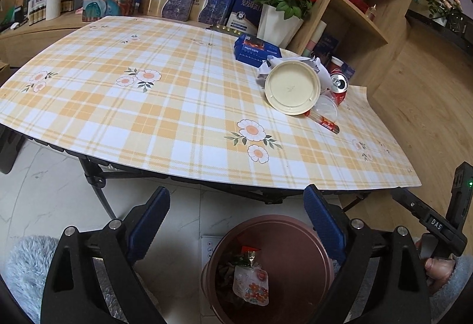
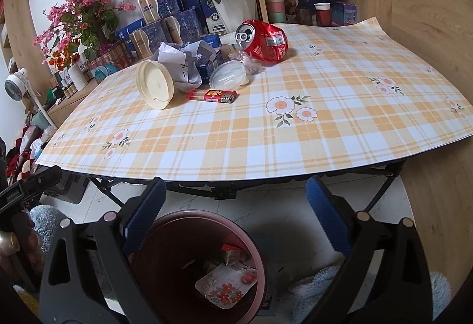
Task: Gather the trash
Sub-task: 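Grasp the beige round plastic lid with the left tool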
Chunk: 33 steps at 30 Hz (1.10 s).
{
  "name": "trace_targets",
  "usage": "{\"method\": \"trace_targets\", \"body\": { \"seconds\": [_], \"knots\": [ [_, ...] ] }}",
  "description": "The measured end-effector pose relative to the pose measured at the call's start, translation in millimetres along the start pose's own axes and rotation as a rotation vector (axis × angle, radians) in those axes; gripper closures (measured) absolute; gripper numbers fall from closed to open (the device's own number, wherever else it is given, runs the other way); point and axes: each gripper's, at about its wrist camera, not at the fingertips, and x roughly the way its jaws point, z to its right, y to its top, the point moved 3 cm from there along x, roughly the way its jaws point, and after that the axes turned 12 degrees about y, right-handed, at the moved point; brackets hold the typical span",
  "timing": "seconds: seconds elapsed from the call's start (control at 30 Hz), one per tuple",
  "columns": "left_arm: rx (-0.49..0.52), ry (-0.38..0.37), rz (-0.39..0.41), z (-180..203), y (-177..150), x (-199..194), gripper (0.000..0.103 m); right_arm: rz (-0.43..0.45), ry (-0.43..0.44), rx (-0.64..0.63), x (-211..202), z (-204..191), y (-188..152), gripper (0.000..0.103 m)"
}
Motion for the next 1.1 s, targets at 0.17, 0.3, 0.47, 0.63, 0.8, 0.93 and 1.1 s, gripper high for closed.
{"method": "trace_targets", "body": {
  "seconds": [0.17, 0.3, 0.47, 0.63, 0.8, 0.93, 1.1],
  "knots": [
    [0.053, -0.034, 0.010, 14, 12, -2, 0.009, -0.002, 0.006, 0.011, 3, 4, 4, 0.008],
    [0.176, -0.048, 0.055, 50, 45, -1, 0.008, 0.008, 0.009, 0.005, 6, 6, 15, 0.008],
    [0.177, -0.076, 0.029, 80, 93, 34, 0.006, 0.023, 0.012, -0.032, 13, 11, 34, 0.007],
    [0.283, -0.069, 0.027, 119, 118, 85, 0.006, 0.035, 0.033, 0.010, 21, 25, 49, 0.006],
    [0.295, -0.010, 0.015, 134, 130, 122, 0.006, 0.027, 0.069, 0.051, 29, 37, 59, 0.006],
    [0.286, 0.014, -0.027, 137, 133, 146, 0.006, 0.023, 0.064, 0.054, 35, 44, 68, 0.006],
    [0.311, 0.025, -0.045, 137, 133, 150, 0.018, 0.015, 0.042, 0.041, 42, 48, 82, 0.006]
  ]
}}
